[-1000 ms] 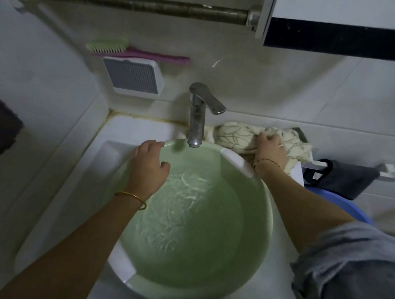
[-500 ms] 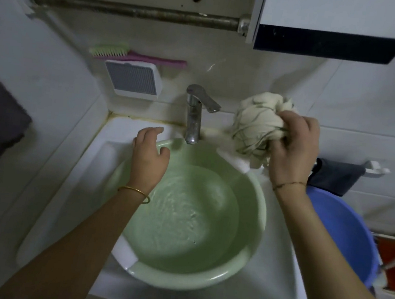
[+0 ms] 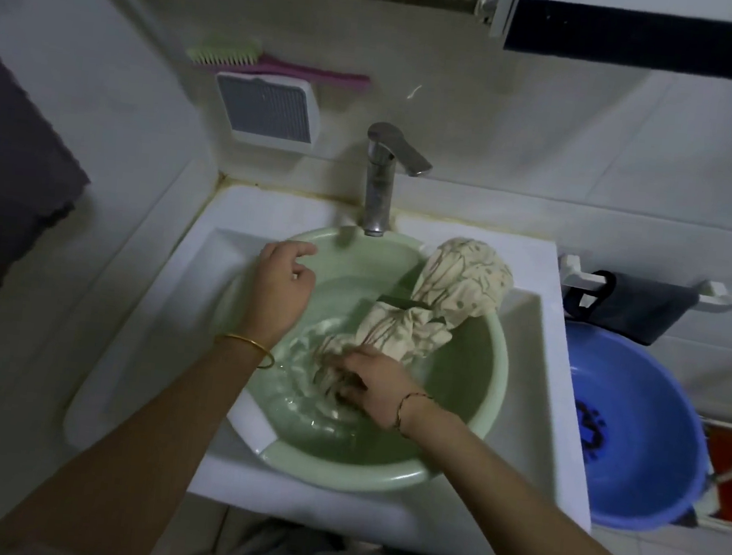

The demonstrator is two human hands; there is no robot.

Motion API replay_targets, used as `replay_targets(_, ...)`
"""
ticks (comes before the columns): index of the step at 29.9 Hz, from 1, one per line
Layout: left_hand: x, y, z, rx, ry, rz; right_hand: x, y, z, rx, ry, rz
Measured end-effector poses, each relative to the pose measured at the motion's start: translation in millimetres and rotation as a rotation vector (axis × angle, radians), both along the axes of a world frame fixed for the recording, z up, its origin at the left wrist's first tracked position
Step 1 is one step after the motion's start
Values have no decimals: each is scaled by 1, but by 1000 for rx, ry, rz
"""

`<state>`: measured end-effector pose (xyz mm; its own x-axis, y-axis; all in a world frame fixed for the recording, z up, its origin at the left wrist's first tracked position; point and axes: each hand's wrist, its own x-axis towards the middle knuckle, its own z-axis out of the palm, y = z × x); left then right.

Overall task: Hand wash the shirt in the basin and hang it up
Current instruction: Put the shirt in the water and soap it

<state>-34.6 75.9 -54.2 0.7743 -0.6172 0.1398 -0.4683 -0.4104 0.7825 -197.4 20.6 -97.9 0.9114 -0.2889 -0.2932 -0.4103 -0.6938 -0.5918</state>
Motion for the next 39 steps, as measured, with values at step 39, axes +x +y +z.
replay_targets(39, 10, -21, -9, 646, -335, -590, 26, -71, 35, -295, 298, -159)
